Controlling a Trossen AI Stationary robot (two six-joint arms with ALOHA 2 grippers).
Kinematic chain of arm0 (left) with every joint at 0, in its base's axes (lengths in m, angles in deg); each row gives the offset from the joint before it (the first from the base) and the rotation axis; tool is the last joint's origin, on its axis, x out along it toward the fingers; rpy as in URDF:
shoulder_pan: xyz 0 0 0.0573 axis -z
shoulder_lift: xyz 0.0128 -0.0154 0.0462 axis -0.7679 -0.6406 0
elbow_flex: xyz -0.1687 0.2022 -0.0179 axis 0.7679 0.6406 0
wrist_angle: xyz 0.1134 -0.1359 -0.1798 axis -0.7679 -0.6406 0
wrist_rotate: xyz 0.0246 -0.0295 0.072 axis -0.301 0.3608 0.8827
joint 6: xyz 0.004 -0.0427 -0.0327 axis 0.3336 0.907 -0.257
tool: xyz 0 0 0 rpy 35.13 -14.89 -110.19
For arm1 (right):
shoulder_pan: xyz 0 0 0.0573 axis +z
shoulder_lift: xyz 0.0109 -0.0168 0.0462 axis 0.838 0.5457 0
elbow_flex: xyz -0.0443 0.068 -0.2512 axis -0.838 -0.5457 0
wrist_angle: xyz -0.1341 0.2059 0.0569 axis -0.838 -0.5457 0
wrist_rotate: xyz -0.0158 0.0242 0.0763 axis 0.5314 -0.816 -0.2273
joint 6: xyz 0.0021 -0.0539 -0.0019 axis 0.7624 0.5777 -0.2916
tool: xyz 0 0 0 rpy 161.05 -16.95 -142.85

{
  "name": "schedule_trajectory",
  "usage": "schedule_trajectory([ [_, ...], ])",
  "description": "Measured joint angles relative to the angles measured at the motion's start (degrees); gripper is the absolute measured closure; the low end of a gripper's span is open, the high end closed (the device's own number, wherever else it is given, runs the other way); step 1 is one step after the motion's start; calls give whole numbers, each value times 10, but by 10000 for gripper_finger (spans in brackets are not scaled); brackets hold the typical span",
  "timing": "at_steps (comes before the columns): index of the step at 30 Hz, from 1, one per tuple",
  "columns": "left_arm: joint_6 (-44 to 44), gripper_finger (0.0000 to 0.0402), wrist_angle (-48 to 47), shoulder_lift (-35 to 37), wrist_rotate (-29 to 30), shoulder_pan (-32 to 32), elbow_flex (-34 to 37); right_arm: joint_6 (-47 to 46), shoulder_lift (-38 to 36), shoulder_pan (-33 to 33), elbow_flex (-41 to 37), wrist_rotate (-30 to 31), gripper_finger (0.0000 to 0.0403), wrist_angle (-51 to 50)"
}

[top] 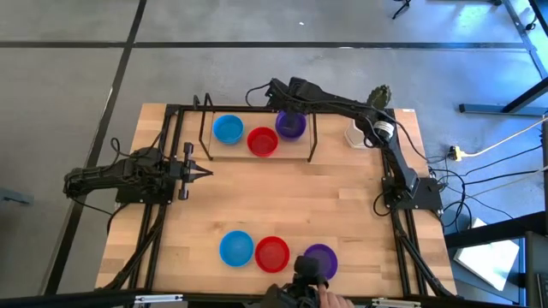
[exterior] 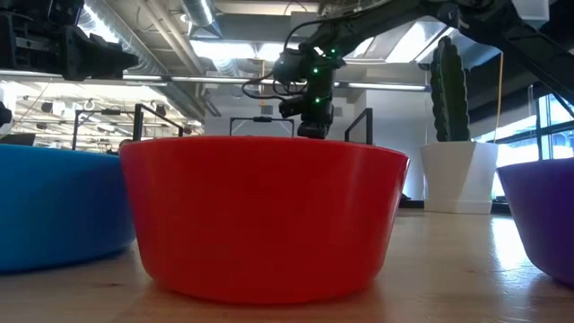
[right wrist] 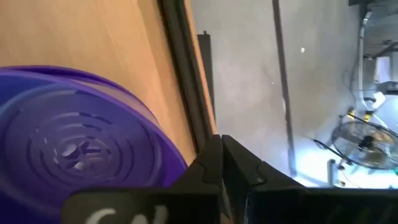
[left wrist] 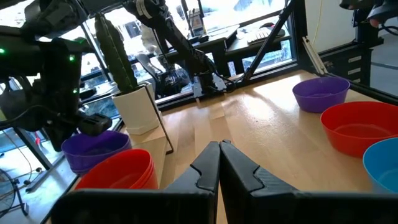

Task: Pick & Place Mini bowls
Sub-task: Stack the violet bowl on top of the violet bowls on the shelf, then stack the blue bowl on top of the blue bowls on the shelf

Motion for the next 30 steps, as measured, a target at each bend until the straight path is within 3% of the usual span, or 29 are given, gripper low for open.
schedule_trajectory([
  [11, 0, 398, 0, 0, 0, 0, 0, -2, 11, -1, -5, -6, 398, 1],
  [17, 0, 398, 0, 0, 0, 0, 0, 5, 12, -1, -17, 72, 397, 1],
  [22, -2, 398, -1, 0, 0, 0, 0, 6, 12, 6, -6, 90, 397, -6],
  [25, -3, 398, -3, 0, 0, 0, 0, 6, -12, 23, 10, 25, 398, 4],
  [30, -4, 398, -4, 0, 1, 0, 0, 2, -105, 66, 13, -186, 400, 96],
])
